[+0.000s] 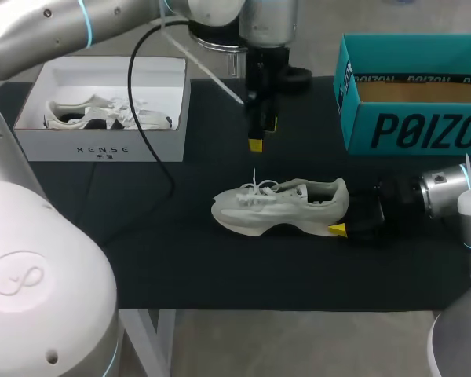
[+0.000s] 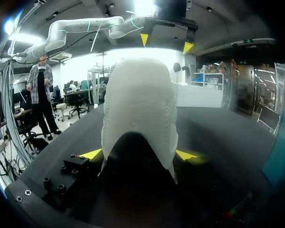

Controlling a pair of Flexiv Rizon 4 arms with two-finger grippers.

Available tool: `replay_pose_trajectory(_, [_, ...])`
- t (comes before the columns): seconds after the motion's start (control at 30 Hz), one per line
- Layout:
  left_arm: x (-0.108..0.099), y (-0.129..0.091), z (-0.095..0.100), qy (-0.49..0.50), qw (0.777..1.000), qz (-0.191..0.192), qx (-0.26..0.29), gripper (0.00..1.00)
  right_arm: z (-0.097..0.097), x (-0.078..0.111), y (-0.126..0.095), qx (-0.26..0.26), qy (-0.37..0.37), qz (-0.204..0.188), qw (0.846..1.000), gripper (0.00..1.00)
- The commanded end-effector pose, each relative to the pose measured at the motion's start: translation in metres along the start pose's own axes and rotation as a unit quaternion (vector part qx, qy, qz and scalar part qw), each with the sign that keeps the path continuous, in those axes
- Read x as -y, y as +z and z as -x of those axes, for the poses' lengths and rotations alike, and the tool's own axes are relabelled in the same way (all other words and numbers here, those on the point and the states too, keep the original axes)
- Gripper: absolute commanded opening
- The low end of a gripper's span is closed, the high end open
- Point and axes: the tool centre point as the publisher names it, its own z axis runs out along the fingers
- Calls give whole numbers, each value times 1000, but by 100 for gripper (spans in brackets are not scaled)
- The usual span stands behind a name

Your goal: Take the shoe out of the shoebox, open the shoe tongue, remove and reinsert the insole, then place the shoe into the shoebox

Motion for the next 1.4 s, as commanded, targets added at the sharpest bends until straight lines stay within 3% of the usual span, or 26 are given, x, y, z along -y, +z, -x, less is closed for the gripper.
replay_pose_trajectory(0.03, [-14,6,17,-466,858,-135,-168,100,1,2,4,0,0,-2,1000,0])
replay_pose_trajectory(0.3, [-22,4,16,-563,779,-187,-200,100,1,2,4,0,0,-2,1000,0])
replay_pose_trajectory(0.6, [-22,4,16,-563,779,-187,-200,100,1,2,4,0,0,-2,1000,0])
replay_pose_trajectory(0.7, [-19,0,17,-632,728,-192,-187,100,1,2,4,0,0,-2,1000,0])
replay_pose_trajectory(0.87, [-10,-2,0,-690,684,-179,-156,100,1,2,4,0,0,-2,1000,0])
replay_pose_trajectory(1.13, [-3,5,-27,-728,664,-131,-110,100,1,2,4,0,0,-2,1000,0])
replay_pose_trajectory(1.4, [-12,0,-37,-739,666,-97,28,100,1,2,4,0,0,-2,1000,0])
